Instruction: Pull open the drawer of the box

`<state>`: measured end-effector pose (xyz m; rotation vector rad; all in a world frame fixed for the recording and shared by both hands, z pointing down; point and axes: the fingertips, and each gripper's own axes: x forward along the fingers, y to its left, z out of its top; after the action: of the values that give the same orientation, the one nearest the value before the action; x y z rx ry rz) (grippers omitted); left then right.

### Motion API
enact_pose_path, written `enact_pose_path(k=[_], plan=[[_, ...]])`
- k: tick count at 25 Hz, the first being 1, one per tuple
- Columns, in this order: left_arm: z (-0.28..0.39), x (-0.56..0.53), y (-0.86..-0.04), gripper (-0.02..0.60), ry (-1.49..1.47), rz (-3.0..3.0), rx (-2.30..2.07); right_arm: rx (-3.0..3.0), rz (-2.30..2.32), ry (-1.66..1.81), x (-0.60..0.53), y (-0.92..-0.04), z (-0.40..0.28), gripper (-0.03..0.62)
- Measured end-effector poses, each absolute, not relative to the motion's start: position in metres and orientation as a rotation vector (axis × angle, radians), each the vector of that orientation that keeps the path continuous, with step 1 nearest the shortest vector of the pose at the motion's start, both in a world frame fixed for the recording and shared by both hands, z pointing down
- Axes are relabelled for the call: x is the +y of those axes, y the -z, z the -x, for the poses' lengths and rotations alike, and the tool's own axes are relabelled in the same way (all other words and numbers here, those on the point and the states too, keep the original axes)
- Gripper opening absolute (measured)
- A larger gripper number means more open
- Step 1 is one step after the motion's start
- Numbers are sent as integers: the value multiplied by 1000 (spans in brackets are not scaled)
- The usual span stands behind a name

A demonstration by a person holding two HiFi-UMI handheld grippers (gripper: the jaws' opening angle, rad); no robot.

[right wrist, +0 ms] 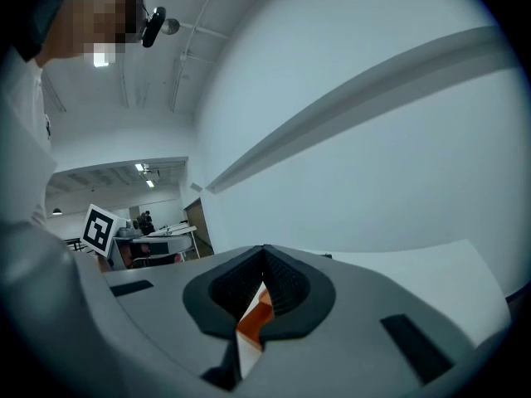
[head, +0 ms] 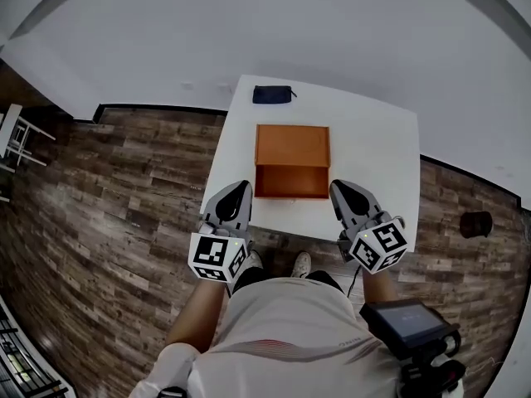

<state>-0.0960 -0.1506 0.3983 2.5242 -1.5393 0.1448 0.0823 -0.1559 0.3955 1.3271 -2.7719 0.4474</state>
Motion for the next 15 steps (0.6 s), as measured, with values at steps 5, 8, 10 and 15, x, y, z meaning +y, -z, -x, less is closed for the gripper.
enact_pose_path(k=[5,8,10,15], plan=[[98,-166,-373,9,-98,-2586,-1516,-2777,-1391,-336,-165,-361,-85,3],[98,-171,-363,9,-71,-2592,-1489,-2781,-1401,-297,-166,-353,-82,3],[98,-174,-356,9,-60,-2603,-1478,-2783,-1410,-281,-168,-349,-79,3],[100,-179,-355,9,-63,-2617,-1462,-2785,-1399,-241,-169,-344,-69,3]])
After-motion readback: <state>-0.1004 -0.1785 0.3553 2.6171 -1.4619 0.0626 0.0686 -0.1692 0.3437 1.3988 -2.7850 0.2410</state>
